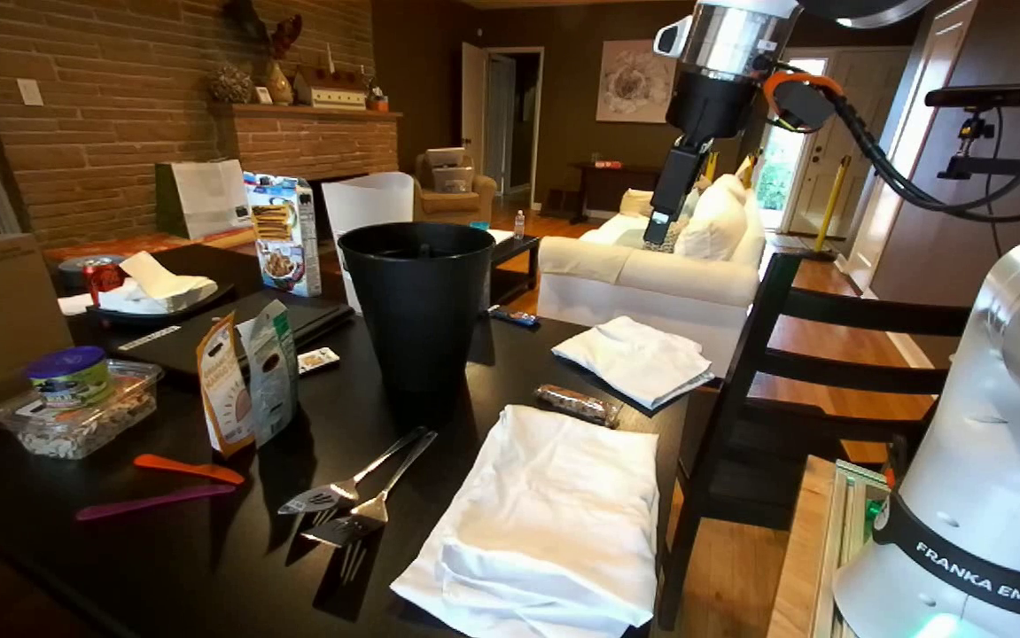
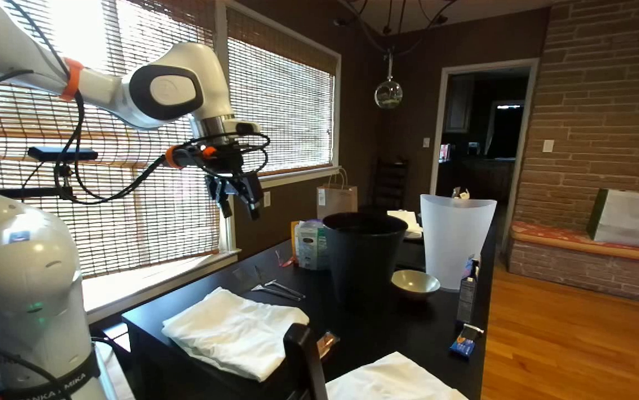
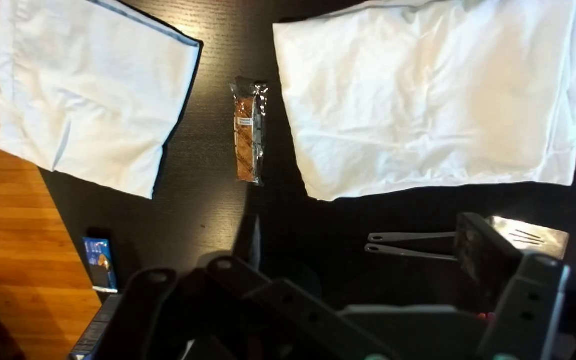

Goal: Pick up the wooden spoon from the black bucket and place it on the table

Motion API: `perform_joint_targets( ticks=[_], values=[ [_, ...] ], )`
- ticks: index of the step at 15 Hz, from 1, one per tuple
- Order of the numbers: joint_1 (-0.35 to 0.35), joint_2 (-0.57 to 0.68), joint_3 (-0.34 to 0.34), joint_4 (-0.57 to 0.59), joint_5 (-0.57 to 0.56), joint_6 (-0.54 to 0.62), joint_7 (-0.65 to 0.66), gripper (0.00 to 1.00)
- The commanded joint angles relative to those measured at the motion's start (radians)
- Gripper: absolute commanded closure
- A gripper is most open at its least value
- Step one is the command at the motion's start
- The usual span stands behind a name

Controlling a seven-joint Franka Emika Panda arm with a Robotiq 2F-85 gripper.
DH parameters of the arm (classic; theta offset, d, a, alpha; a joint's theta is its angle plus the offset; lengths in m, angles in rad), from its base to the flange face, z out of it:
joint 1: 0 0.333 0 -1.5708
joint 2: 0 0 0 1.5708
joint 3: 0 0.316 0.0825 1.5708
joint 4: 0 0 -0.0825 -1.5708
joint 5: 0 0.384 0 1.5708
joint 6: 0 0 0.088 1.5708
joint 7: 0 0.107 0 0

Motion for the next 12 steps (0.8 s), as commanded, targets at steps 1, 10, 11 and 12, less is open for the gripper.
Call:
perform_joint_targets(
  ticks=[1, 10, 11, 12],
  values=[
    [-0.042, 0.102, 0.054, 0.032, -0.007, 0.056, 0.156, 0.00],
    [-0.318, 0.554, 0.277, 0.288, -0.216, 0.450, 0.703, 0.00],
    [-0.345, 0.596, 0.300, 0.337, -0.255, 0.436, 0.779, 0.00],
    [-0.398, 0.642, 0.349, 0.387, -0.287, 0.424, 0.853, 0.00]
  ],
)
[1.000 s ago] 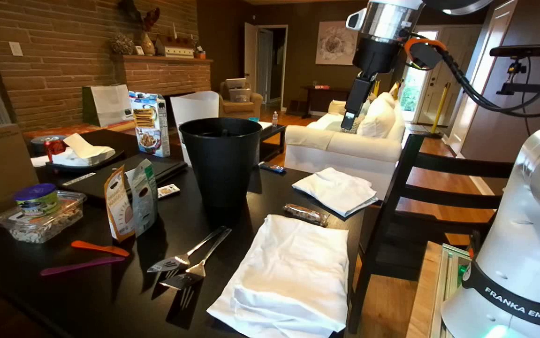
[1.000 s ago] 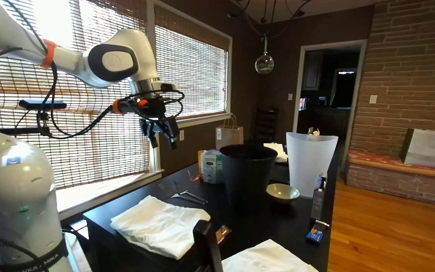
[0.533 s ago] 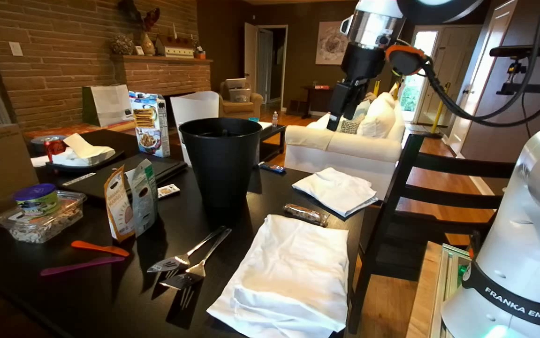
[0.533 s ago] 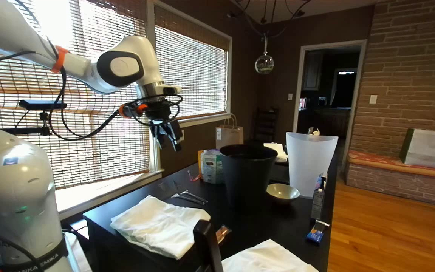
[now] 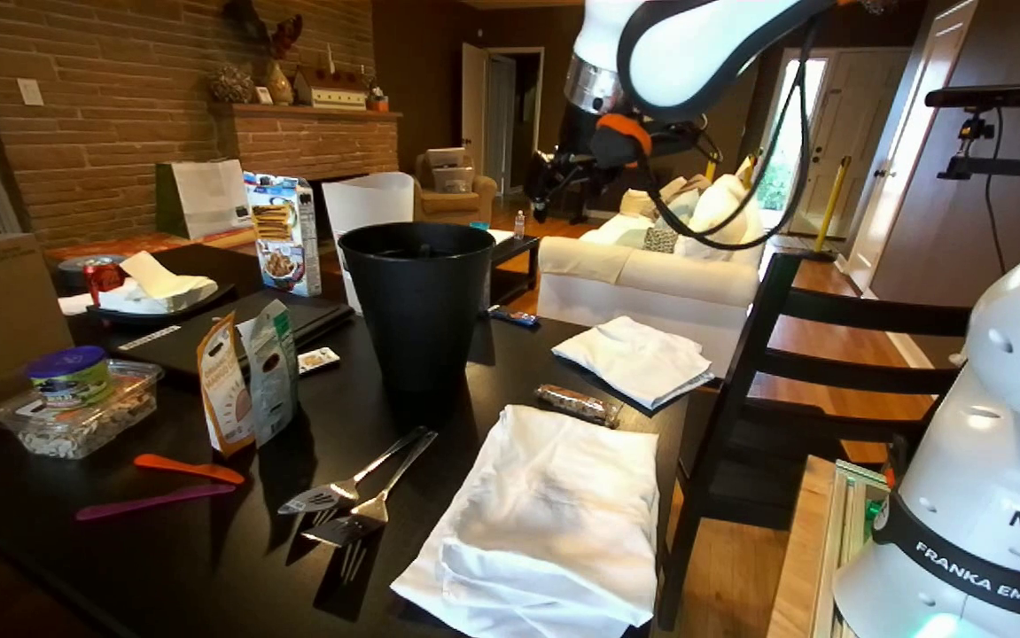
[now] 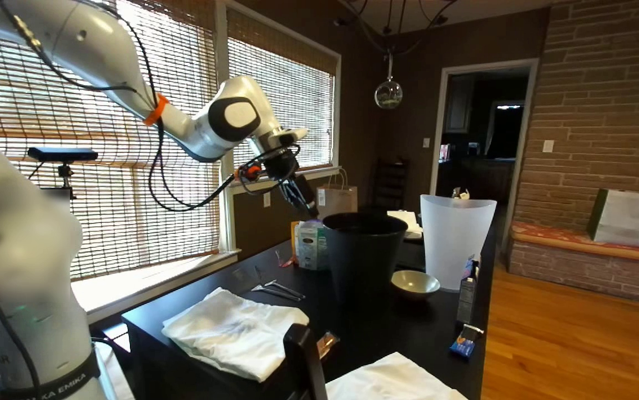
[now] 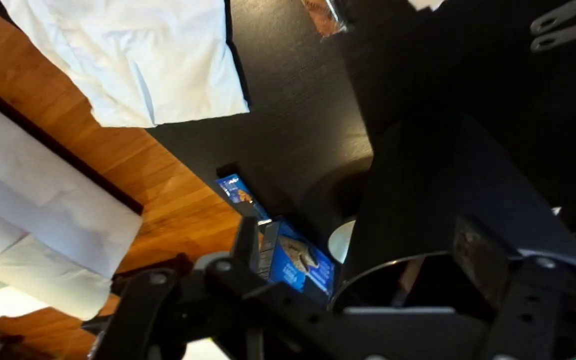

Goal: Pick up the wooden spoon from the black bucket and place it on the table

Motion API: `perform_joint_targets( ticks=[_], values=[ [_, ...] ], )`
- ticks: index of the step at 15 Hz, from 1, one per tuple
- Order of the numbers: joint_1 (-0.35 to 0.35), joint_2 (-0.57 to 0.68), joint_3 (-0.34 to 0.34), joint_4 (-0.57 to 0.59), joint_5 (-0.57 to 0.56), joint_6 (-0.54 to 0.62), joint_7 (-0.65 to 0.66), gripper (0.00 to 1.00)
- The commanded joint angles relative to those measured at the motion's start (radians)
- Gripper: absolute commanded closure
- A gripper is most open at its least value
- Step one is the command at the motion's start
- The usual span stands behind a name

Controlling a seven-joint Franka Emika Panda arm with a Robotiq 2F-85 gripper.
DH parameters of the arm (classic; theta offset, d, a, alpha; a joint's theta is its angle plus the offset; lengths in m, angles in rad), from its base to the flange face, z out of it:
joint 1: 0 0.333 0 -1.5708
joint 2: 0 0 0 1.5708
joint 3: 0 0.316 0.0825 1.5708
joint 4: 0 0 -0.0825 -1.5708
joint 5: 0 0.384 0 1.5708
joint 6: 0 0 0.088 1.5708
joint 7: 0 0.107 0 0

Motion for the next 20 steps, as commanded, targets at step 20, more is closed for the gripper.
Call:
perform_joint_targets(
  ticks=[20],
  values=[
    [0.147, 0.466, -0.114, 0.498, -0.303, -0.246, 0.617, 0.00]
  ],
)
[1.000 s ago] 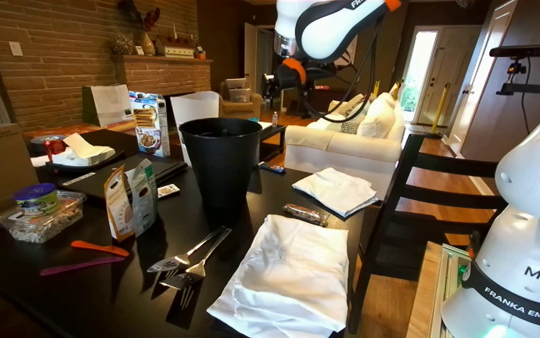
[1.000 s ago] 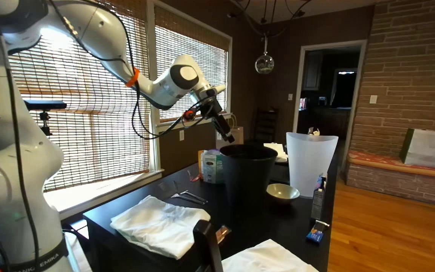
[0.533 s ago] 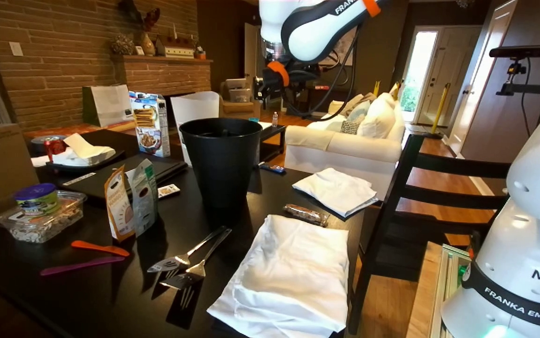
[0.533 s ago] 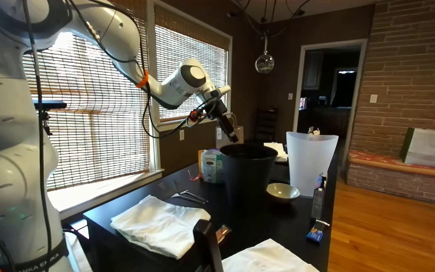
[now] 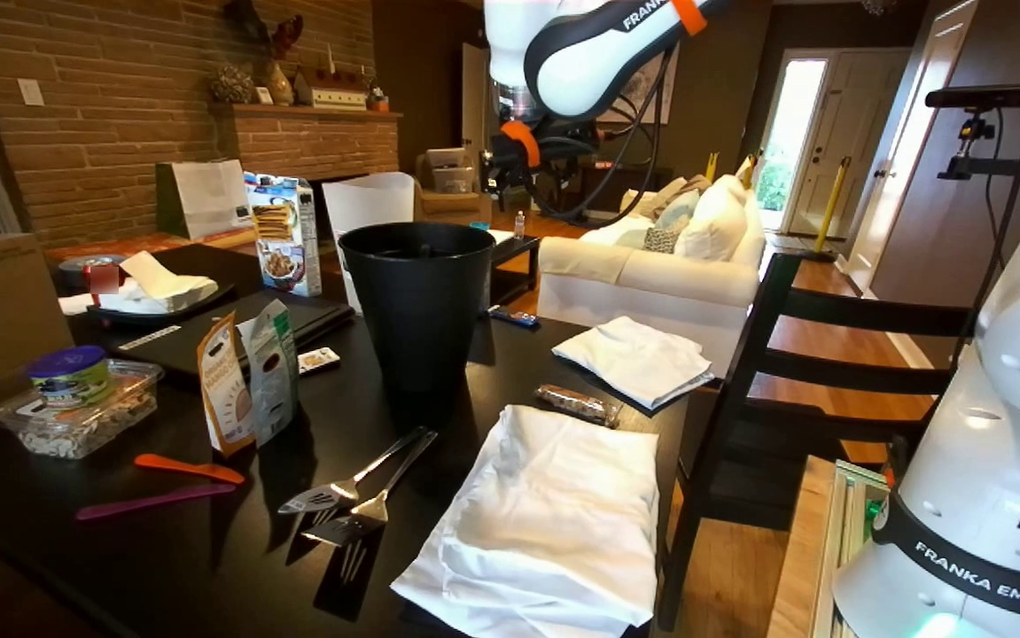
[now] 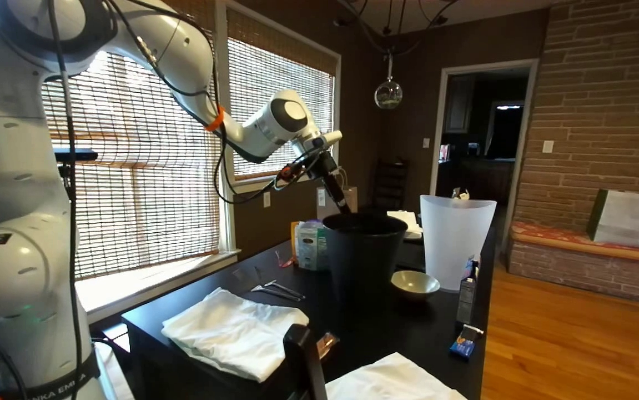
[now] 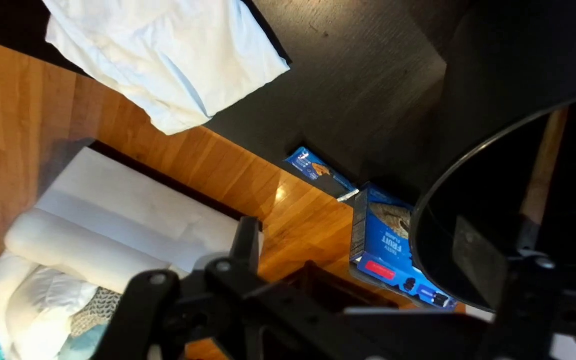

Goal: Pick up the wooden spoon from the black bucket and place it on the table

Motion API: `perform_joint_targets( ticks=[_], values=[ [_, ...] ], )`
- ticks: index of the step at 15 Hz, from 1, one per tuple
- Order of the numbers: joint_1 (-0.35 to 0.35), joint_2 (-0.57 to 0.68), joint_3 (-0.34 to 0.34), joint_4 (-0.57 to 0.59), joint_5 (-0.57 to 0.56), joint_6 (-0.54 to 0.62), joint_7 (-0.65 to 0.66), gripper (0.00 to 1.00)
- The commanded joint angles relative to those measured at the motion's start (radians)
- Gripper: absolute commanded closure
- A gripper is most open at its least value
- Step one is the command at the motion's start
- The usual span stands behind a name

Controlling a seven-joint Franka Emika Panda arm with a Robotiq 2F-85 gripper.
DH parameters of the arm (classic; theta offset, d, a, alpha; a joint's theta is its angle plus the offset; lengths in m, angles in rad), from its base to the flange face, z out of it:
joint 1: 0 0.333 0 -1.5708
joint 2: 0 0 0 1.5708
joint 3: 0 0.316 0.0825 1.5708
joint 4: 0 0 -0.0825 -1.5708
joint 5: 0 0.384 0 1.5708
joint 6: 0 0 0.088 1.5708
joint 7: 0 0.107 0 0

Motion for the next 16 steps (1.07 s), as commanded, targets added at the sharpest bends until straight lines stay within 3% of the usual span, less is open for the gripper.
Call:
perform_joint_targets(
  ticks=[1, 11, 15, 16],
  values=[
    [0.074, 0.111, -0.078, 0.112, 0.011, 0.005, 0.035, 0.00],
    [0.201, 0.363, -0.197, 0.283, 0.016, 0.285, 0.042, 0.00],
    [0.262, 0.479, -0.254, 0.401, 0.032, 0.277, 0.090, 0.00],
    [0.258, 0.406, -0.257, 0.307, 0.033, 0.293, 0.044, 0.00]
  ],
)
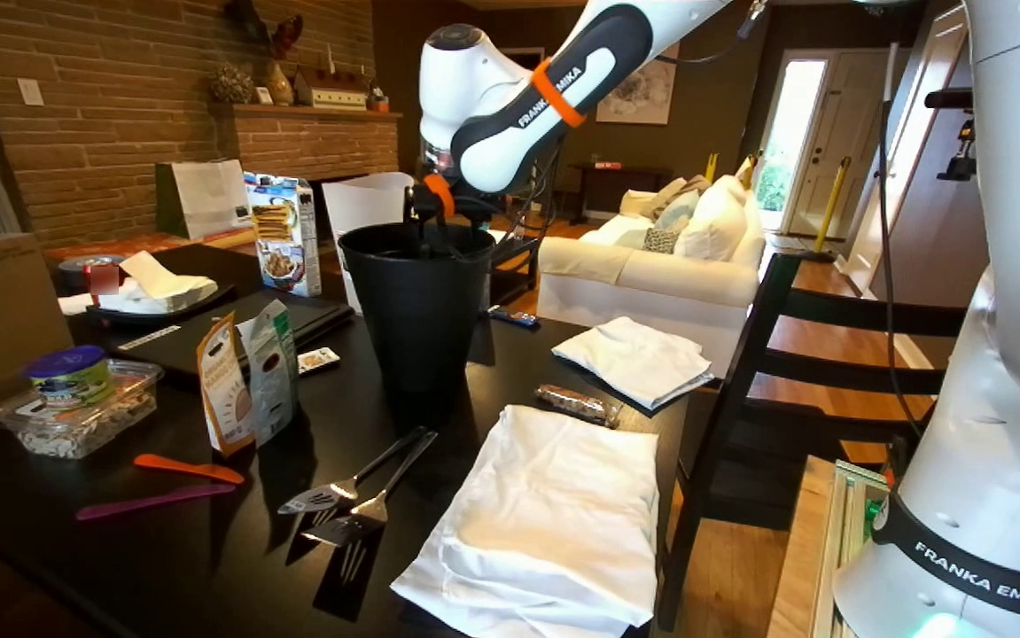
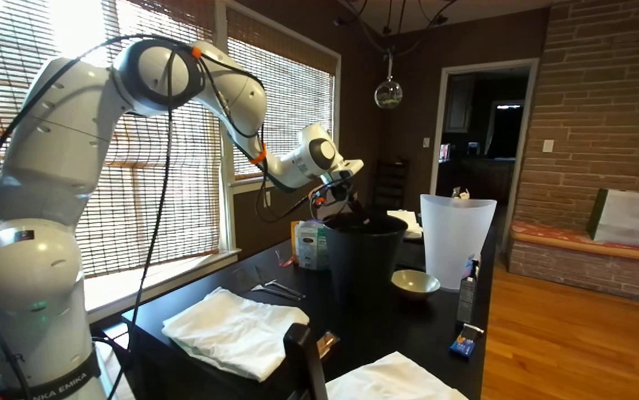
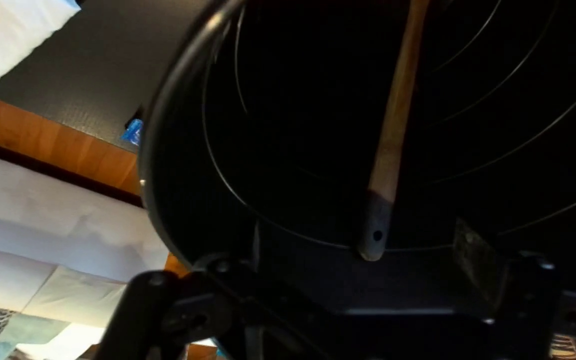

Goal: Pick up the wooden spoon from the black bucket and place it on the table

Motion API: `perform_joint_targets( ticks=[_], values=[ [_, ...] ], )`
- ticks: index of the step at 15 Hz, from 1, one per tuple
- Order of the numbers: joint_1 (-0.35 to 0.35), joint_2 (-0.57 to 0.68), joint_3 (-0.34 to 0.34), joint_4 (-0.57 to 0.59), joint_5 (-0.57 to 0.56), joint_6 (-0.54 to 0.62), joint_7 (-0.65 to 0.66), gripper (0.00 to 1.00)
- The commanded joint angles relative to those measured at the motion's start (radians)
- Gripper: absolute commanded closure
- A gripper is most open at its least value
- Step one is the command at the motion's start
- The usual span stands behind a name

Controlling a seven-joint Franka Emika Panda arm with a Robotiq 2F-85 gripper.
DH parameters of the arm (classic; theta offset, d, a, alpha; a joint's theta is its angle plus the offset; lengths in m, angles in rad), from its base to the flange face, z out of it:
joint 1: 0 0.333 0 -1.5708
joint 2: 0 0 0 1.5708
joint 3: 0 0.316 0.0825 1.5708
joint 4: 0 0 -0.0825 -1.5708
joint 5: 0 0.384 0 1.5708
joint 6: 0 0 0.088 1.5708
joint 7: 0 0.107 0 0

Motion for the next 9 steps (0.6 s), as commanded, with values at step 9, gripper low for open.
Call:
perform_joint_targets(
  ticks=[9],
  values=[
    [0.058, 0.075, -0.072, 0.091, 0.037, -0.037, 0.008, 0.00]
  ],
)
